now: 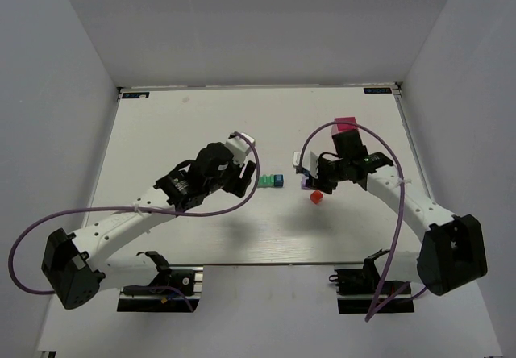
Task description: Build the wood block tower
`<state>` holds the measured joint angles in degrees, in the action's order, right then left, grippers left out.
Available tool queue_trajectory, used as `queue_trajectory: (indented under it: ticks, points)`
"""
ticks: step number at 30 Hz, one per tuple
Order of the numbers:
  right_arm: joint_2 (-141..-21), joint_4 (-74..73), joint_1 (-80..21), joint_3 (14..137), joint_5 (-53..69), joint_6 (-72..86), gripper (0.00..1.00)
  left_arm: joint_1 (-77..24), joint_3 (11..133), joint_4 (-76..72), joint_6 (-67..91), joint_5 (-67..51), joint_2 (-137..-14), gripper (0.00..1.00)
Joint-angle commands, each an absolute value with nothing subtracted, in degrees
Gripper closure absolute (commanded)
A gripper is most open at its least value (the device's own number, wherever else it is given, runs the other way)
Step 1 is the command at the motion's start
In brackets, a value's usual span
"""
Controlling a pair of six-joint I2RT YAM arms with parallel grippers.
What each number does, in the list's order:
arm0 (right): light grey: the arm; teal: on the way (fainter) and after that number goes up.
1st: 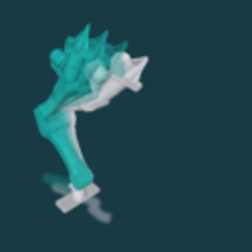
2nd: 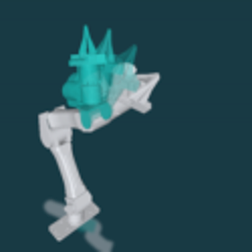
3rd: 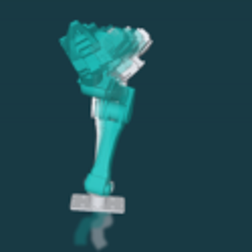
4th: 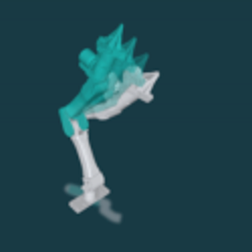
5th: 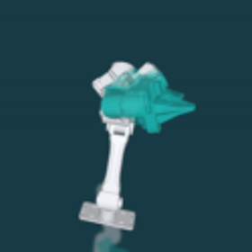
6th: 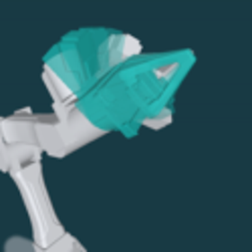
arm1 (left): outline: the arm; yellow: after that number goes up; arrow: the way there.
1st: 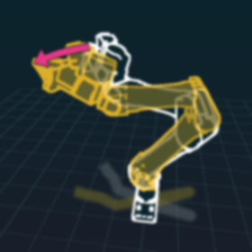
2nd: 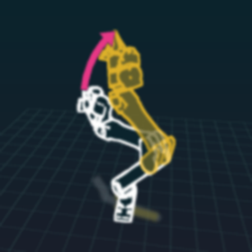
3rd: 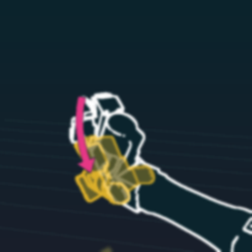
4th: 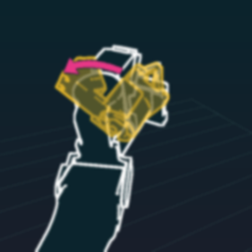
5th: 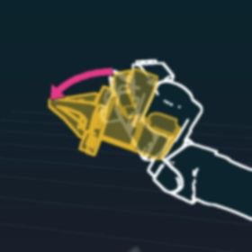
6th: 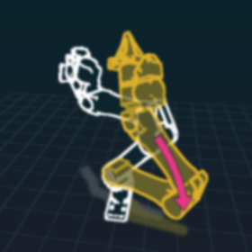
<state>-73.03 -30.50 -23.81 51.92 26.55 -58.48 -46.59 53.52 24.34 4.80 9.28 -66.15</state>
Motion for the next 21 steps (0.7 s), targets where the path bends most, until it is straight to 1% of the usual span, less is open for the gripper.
queue_trajectory:
  ticks: [1, 2, 5, 10, 13, 14, 20, 21]
  points:
    - [-76.45, -30.85, -23.99, 52.55, 29.45, -67.41, 0.46, -46.32, 53.18, 25.31, 2.64, 10.2, -63.81, 0.19]
    - [-77.6, -30.85, -23.99, 53.17, 29.36, -67.41, 0.44, -46.32, 52.13, 25.31, 2.64, 10.89, -62.85, 0.19]
    - [-82.17, -31.21, -23.82, 56.51, 29.53, -67.59, 0.44, -46.32, 48.53, 23.65, 1.23, 11.6, -58.63, 0.18]
    - [-87.08, -27.78, -23.82, 56.51, 29.18, -71.8, 0.44, -46.32, 47.46, 23.64, 1.23, 9.58, -53.71, 0.15]
    - [-90.16, -27.6, -23.56, 58.52, 28.13, -71.72, 0.44, -46.32, 46.94, 23.64, 1.23, 10.2, -52.65, 0.15]
    - [-90.61, -27.6, -23.55, 58.88, 27.78, -71.46, 0.45, -46.32, 46.93, 23.64, 1.23, 10.2, -51.86, 0.15]
    - [-93.69, -26.1, -23.64, 61.17, 25.93, -69.61, 0.45, -46.32, 46.93, 23.64, 1.23, 9.14, -51.33, 0.15]
    - [-94.13, -26.19, -23.38, 61.08, 25.67, -69.44, 0.44, -46.32, 46.93, 23.64, 1.23, 8.62, -51.33, 0.15]
